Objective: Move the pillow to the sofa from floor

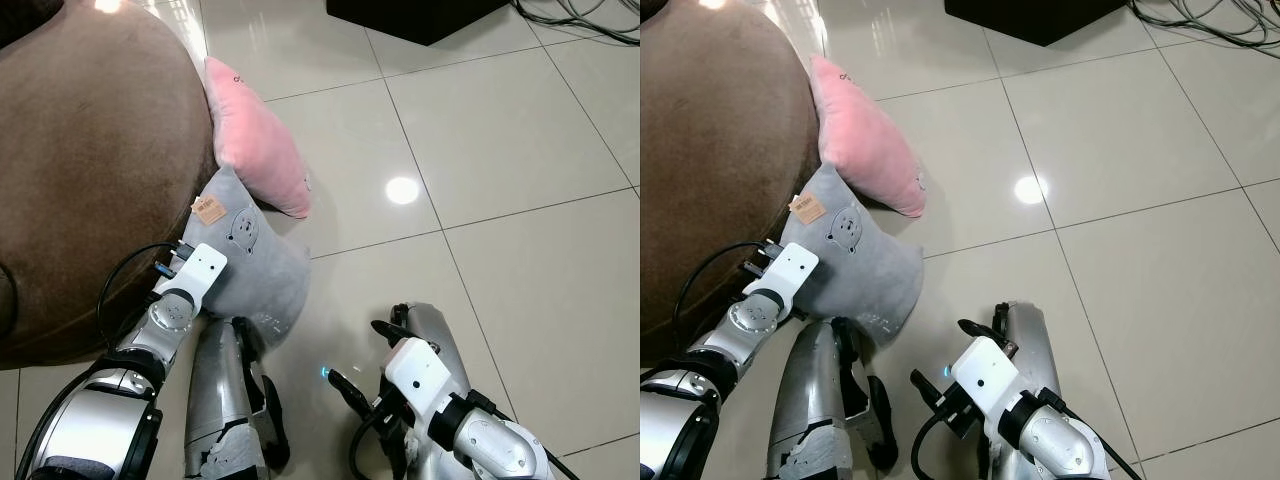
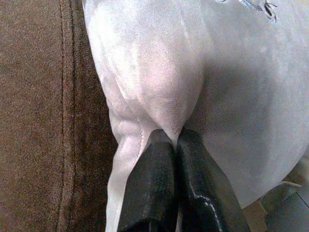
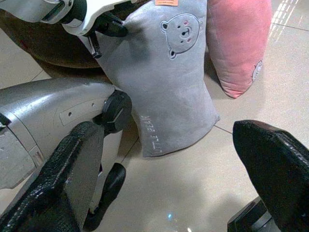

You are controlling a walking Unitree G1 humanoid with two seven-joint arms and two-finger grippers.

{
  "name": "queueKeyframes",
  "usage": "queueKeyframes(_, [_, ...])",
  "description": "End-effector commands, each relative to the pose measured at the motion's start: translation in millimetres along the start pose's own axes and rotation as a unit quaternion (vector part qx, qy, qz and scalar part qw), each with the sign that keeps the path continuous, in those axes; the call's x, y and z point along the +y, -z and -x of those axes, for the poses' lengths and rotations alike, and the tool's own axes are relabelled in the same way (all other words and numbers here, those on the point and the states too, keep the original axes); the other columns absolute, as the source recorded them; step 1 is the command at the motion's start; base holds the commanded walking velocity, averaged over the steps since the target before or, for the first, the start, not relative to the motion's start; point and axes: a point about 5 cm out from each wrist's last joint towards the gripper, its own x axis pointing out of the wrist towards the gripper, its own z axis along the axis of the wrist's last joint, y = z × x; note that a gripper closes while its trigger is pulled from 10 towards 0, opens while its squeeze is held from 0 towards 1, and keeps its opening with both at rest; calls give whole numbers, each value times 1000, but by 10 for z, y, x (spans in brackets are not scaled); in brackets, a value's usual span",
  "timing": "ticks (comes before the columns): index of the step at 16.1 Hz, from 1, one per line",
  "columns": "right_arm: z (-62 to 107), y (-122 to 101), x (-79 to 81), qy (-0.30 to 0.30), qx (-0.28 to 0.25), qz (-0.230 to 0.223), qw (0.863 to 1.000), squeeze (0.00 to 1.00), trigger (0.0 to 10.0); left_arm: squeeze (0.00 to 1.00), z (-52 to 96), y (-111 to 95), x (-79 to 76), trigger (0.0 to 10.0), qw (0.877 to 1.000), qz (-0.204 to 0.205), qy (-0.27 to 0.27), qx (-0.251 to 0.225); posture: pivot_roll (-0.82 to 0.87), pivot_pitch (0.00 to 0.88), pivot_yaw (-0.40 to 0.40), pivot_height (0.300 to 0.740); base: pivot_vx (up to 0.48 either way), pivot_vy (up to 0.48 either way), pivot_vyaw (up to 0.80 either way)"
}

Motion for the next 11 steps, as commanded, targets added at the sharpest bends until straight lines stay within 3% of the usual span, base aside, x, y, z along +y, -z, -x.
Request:
queueKeyframes(1, [17, 25, 54, -6, 5, -9, 1000, 0, 10000, 0, 33, 153, -31, 0, 1000, 3, 4, 28, -161, 372, 67, 535, 0, 0, 0])
queueKeyframes(5, [13, 42, 32, 0, 4, -10, 1000, 0, 10000, 0, 26, 87, -89, 0, 999, 38, 13, 10, -145, 350, 66, 535, 0, 0, 0])
queueKeyframes(7, [-19, 34, 22, 6, -1, -11, 1000, 0, 10000, 0, 41, 29, -188, 0, 996, 77, 30, -23, -132, 324, 66, 535, 0, 0, 0])
queueKeyframes(11, [-63, 37, -46, 26, -9, -12, 1000, 0, 10000, 0, 137, 54, -354, 0, 990, 101, 61, -80, -112, 286, 69, 535, 0, 0, 0])
